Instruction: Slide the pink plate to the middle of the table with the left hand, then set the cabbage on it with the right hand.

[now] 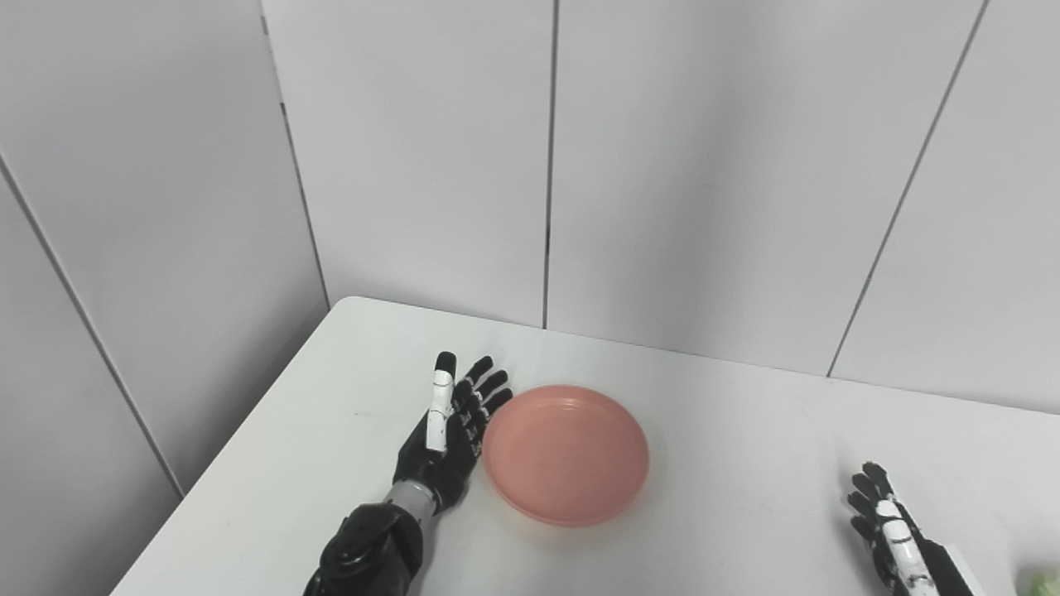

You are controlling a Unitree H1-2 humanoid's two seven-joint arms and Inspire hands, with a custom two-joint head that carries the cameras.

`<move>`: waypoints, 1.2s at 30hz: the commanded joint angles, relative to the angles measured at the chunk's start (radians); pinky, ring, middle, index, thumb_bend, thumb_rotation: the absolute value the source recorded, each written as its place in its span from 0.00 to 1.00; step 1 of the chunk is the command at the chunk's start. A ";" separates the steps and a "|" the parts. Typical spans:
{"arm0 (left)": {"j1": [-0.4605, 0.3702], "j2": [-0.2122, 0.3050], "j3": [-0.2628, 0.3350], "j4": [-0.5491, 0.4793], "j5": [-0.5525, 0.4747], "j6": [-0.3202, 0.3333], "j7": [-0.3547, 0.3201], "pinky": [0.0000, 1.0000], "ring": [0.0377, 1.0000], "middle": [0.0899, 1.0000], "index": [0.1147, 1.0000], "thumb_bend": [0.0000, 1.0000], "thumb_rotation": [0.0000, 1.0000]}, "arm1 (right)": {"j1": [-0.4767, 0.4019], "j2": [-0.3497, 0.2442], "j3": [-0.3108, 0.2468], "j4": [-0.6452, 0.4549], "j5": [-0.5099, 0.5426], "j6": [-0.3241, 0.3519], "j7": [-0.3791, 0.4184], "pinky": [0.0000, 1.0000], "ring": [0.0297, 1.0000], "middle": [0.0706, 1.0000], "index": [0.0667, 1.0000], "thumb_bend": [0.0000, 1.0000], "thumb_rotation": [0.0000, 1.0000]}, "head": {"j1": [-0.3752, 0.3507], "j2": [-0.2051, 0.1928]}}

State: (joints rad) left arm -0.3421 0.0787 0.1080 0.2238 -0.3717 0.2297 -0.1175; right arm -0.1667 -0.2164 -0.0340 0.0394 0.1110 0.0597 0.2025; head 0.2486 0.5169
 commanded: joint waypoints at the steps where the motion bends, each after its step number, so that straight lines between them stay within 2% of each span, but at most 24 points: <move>1: 0.002 -0.012 -0.017 -0.015 0.011 0.031 -0.008 0.96 0.95 0.95 0.94 0.89 0.98 | -0.009 0.001 0.004 -0.008 0.000 0.005 0.001 1.00 0.97 0.97 1.00 0.33 1.00 | -0.010 0.002; 11: 0.016 -0.056 -0.076 -0.044 0.044 0.061 -0.015 0.98 0.96 0.96 0.96 0.84 1.00 | -0.006 0.006 0.010 -0.011 -0.022 0.021 -0.018 0.98 0.96 0.96 0.98 0.36 1.00 | -0.060 0.011; 14: 0.013 -0.060 -0.098 -0.015 0.056 0.037 -0.043 0.99 0.97 0.97 0.97 0.82 1.00 | -0.007 0.006 0.011 0.005 -0.020 -0.007 -0.015 0.96 0.94 0.95 0.98 0.36 1.00 | -0.080 0.013; 20: 0.000 -0.086 -0.139 0.024 0.065 0.024 -0.070 0.99 0.97 0.97 0.97 0.80 1.00 | -0.008 0.003 0.016 0.012 -0.031 -0.011 -0.016 0.95 0.94 0.95 0.98 0.39 1.00 | -0.102 0.019; 24: -0.008 -0.103 -0.170 0.050 0.074 0.023 -0.083 0.95 0.95 0.95 0.94 0.82 1.00 | -0.007 0.004 0.022 0.009 -0.044 -0.005 -0.021 0.95 0.94 0.95 0.98 0.43 1.00 | -0.126 0.026; 31: -0.018 -0.115 -0.211 0.100 0.098 -0.001 -0.122 0.98 0.97 0.96 0.97 0.85 0.98 | -0.005 0.016 0.028 0.002 -0.058 0.008 -0.039 0.95 0.93 0.94 0.96 0.47 1.00 | -0.158 0.039; 36: -0.011 -0.116 -0.222 0.092 0.115 0.004 -0.130 0.95 0.95 0.94 0.94 0.87 0.98 | -0.007 0.017 0.037 0.006 -0.079 -0.004 -0.050 0.94 0.93 0.93 0.96 0.48 1.00 | -0.170 0.045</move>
State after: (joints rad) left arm -0.3754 -0.0320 -0.0986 0.2951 -0.2784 0.1974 -0.2394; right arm -0.1702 -0.2058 -0.0092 0.0482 0.0410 0.0555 0.1440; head 0.0798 0.5614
